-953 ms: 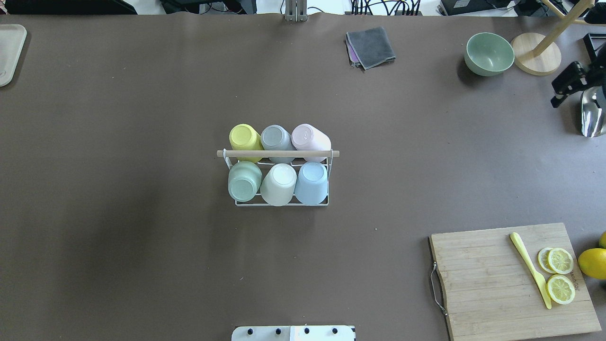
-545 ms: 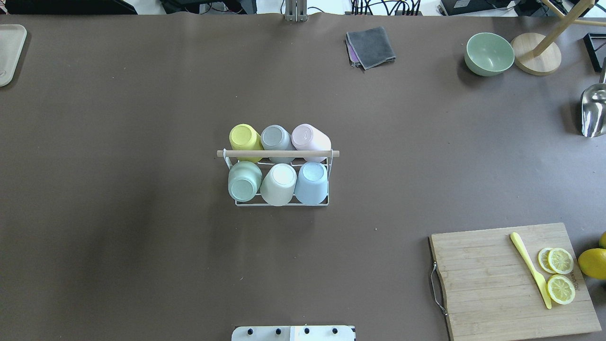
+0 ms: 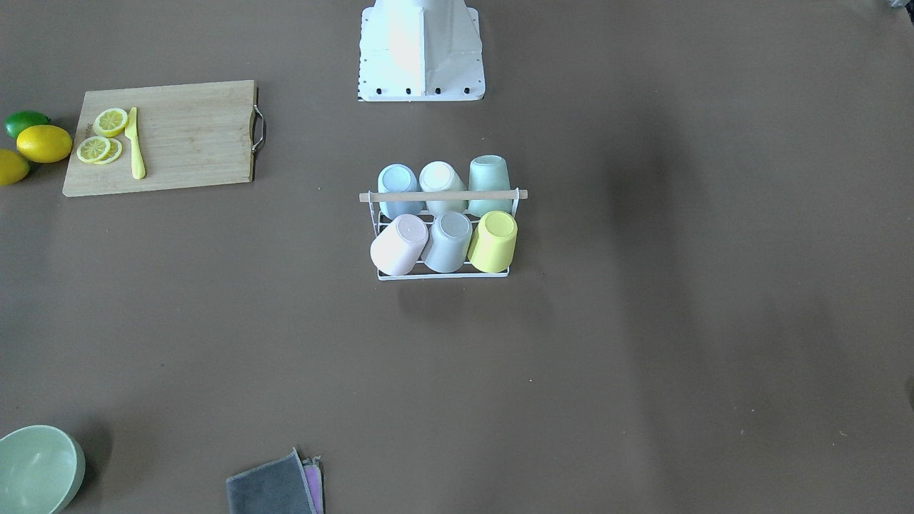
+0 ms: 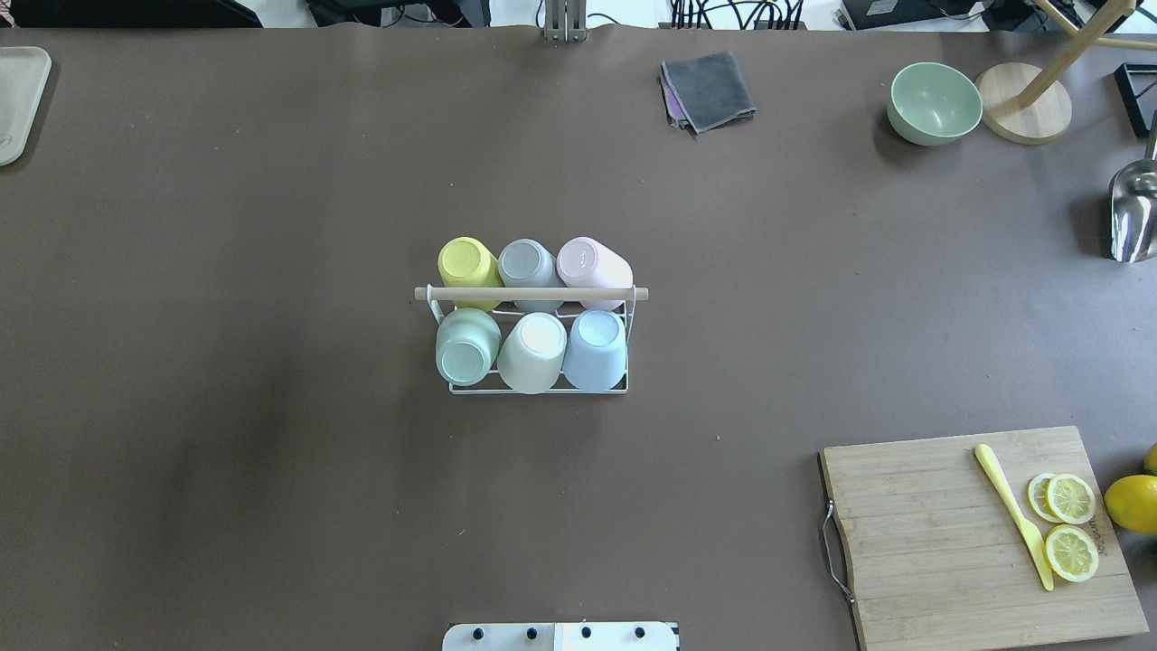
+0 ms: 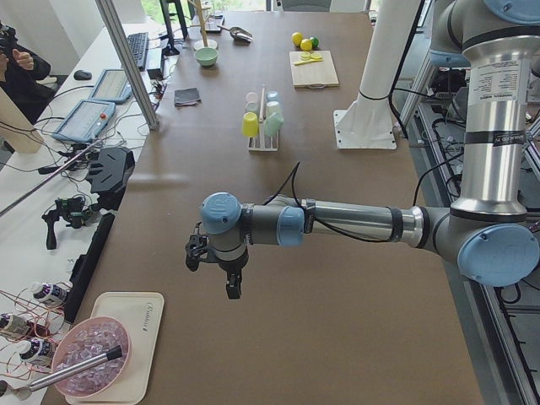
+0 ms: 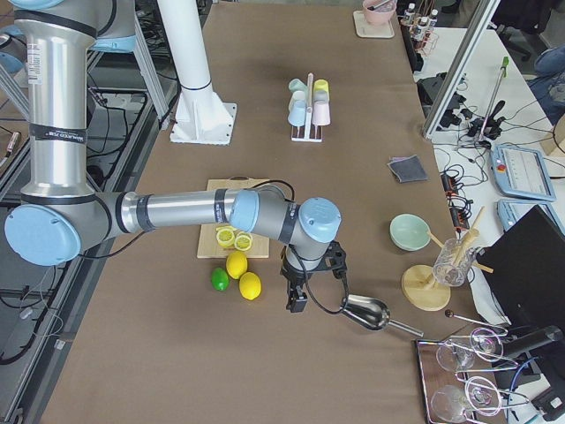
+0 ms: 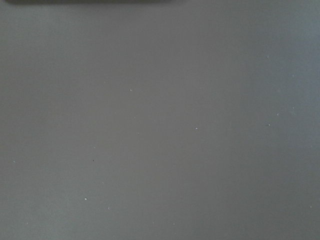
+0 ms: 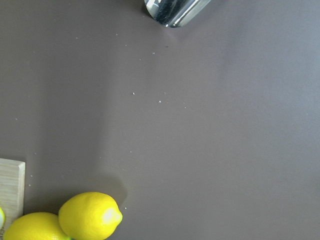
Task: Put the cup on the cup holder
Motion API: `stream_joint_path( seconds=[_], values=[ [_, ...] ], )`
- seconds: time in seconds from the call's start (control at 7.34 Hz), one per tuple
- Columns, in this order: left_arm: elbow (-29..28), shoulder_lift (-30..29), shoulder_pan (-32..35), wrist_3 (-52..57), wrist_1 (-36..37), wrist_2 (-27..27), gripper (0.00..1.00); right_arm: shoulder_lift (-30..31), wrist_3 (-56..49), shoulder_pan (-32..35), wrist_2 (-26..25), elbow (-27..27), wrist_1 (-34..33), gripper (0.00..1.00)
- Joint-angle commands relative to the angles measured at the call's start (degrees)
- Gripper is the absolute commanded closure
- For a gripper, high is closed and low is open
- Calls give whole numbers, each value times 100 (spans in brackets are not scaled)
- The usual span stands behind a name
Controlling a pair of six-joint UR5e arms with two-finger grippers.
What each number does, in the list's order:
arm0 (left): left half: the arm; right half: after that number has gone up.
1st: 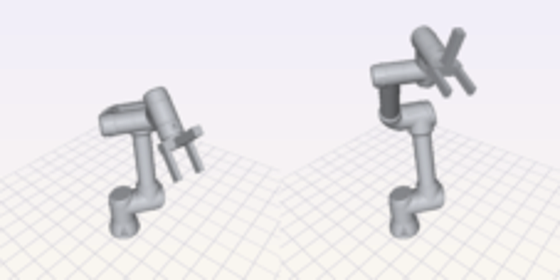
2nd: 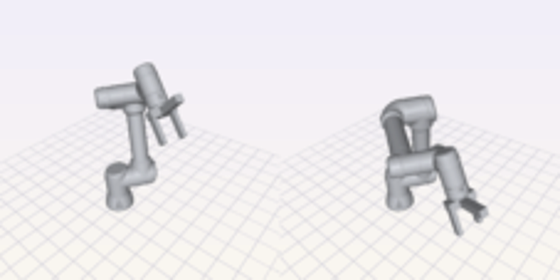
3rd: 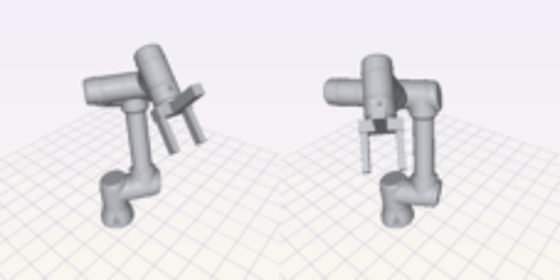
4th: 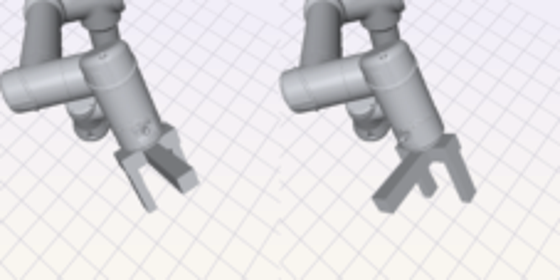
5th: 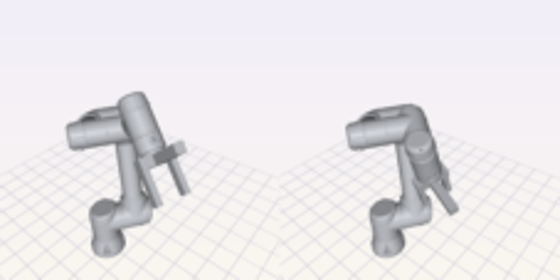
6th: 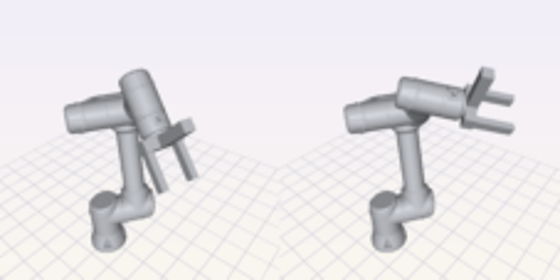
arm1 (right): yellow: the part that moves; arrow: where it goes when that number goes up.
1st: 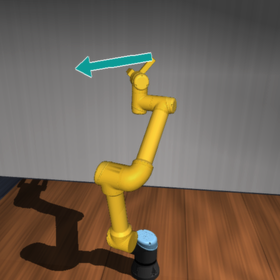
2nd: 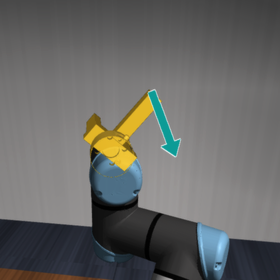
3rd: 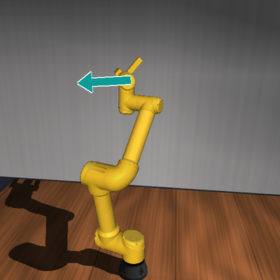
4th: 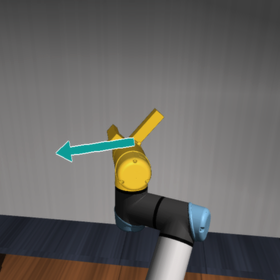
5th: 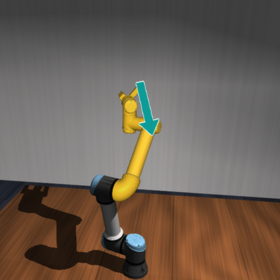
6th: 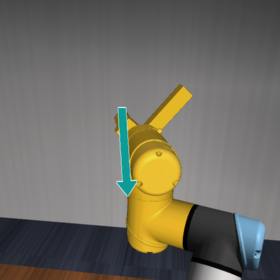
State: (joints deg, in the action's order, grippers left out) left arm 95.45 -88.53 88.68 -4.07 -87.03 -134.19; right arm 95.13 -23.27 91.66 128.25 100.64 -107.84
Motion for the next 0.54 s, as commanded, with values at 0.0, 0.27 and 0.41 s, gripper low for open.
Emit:
stream_joint_path(
  seconds=[0.0, 0.27, 0.41],
  values=[
    [-17, 2, 0, 11, 2, 7, 2, 94, -107, 150, -19, -19, 290, 0],
    [-9, 2, 0, 3, 2, -10, 2, 6, -90, 177, -36, -262, 386, 0],
    [-9, 2, 0, 3, -6, -10, 2, 6, -46, 177, -2, -830, 1152, 0]
  ],
)
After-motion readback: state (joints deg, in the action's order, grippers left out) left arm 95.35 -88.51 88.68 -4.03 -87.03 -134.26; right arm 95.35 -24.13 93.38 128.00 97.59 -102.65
